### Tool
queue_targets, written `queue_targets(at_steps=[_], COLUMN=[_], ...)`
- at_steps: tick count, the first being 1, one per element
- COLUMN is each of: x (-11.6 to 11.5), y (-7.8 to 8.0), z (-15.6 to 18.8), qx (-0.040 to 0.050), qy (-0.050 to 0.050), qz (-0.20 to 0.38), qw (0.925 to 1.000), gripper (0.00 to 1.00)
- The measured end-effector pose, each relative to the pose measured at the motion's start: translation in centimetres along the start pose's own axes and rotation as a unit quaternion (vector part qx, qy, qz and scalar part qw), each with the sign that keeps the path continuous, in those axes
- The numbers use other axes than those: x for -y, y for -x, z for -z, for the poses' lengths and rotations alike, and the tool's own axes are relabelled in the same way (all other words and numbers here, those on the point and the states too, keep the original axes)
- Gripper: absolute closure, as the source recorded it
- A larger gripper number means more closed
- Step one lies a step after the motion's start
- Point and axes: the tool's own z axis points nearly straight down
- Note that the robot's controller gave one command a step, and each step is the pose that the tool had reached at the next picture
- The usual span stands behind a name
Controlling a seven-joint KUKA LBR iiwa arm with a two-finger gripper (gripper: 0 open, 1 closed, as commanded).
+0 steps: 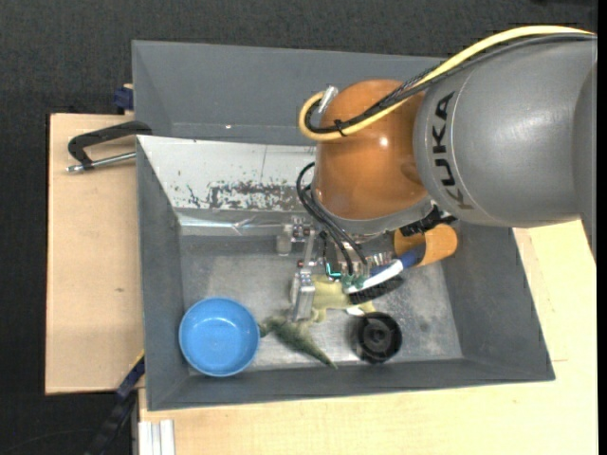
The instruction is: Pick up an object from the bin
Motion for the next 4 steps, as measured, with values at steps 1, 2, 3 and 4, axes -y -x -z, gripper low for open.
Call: queue_targets(at_steps=[1, 2, 3, 4], x=[8.2, 8.4, 7.8, 7.8], y=[0.4, 1.5, 3.6, 3.5], z=[-6.2, -11.5, -11.3, -11.3], qx=[0.0020, 0.0021, 0.0079, 0.0067], qy=[-0.002, 0.000, -0.001, 0.000], qz=[0.102, 0.137, 0.278, 0.277], qw=[0.9948, 0.9906, 0.9606, 0.9608], gripper=[0.00, 0.00, 0.00, 1.00])
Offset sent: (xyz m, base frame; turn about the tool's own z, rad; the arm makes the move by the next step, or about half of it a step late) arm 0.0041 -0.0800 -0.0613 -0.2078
